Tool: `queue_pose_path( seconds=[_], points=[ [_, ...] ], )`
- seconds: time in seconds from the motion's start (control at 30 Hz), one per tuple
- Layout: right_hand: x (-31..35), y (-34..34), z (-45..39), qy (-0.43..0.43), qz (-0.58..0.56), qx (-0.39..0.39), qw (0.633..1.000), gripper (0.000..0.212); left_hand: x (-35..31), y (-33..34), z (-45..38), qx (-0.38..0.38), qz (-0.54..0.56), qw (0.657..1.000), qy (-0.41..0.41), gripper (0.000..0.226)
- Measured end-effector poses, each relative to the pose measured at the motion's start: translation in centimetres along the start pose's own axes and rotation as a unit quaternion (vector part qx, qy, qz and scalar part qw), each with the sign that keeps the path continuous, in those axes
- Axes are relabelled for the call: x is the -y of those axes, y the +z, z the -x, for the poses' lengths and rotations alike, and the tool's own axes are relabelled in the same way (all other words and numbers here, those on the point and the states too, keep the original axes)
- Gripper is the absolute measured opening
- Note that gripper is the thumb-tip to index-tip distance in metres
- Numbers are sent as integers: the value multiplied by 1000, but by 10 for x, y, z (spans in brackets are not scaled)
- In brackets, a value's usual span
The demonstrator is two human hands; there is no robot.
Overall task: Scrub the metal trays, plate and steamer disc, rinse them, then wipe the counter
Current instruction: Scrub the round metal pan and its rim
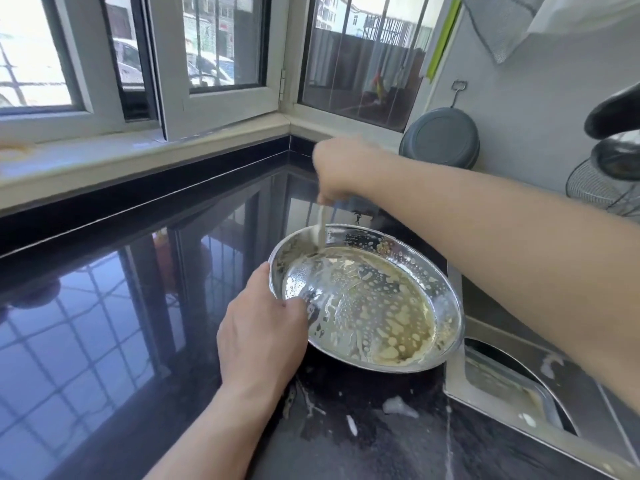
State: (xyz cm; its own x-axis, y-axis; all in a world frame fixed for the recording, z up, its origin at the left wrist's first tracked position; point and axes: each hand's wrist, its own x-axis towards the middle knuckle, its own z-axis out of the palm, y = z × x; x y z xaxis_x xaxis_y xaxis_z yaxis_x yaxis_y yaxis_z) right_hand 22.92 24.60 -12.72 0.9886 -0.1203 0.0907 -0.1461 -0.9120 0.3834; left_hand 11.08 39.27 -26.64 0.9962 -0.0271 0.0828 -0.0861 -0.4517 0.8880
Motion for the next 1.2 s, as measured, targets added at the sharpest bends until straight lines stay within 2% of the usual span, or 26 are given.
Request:
queue_pose_path(
  seconds=[0.1,0.2,0.27,0.33,0.43,0.47,0.53,0.6,0.63,0.77,0.8,0.83,0.9,0.97,1.07,1.2],
  points=[
    [-37,3,2,112,22,57,992,42,0,0,1,1,2,1000,-3,36],
    [-46,2,9,152,28,84,984,44,0,0,-1,-1,1,1000,-3,38],
    [-31,1,10,118,15,67,991,37,0,1,-1,0,-1,1000,-4,38],
    [-6,4,13,65,-24,22,997,15,2,2,-2,7,-3,1000,-5,38],
    [29,2,29,-14,-89,-20,996,30,4,2,-3,3,-5,1000,-4,37],
    [33,-2,38,-55,-103,-10,993,32,4,3,-3,2,-7,1000,-2,31],
    [26,-16,53,-126,-127,61,982,27,4,3,-3,-1,-6,1000,-1,15],
    [7,-26,64,-129,-193,143,962,21,4,1,-3,-2,-3,1000,-2,11],
    [-5,-26,66,-114,-217,157,957,18,3,1,-2,-3,-4,1000,-1,11],
    [-43,7,71,-27,-187,90,978,16,-2,-3,0,-3,-5,1000,1,9],
    [-46,18,75,-9,-222,84,971,17,-2,-2,0,-7,-5,1000,-3,17],
    [-46,31,78,-4,-244,76,967,20,-2,-2,-1,-9,-8,1000,-7,34],
    [-41,53,81,-17,-226,40,973,33,-5,-4,0,-17,0,1000,-23,62],
    [-36,72,81,-39,-210,-23,977,38,-6,-4,2,-25,19,999,-21,55],
    [-36,89,78,-44,-234,-103,966,41,-6,-3,2,-32,28,999,-10,27],
    [-33,93,73,-31,-229,-72,970,63,1,2,-3,-31,33,999,-8,17]
  ],
)
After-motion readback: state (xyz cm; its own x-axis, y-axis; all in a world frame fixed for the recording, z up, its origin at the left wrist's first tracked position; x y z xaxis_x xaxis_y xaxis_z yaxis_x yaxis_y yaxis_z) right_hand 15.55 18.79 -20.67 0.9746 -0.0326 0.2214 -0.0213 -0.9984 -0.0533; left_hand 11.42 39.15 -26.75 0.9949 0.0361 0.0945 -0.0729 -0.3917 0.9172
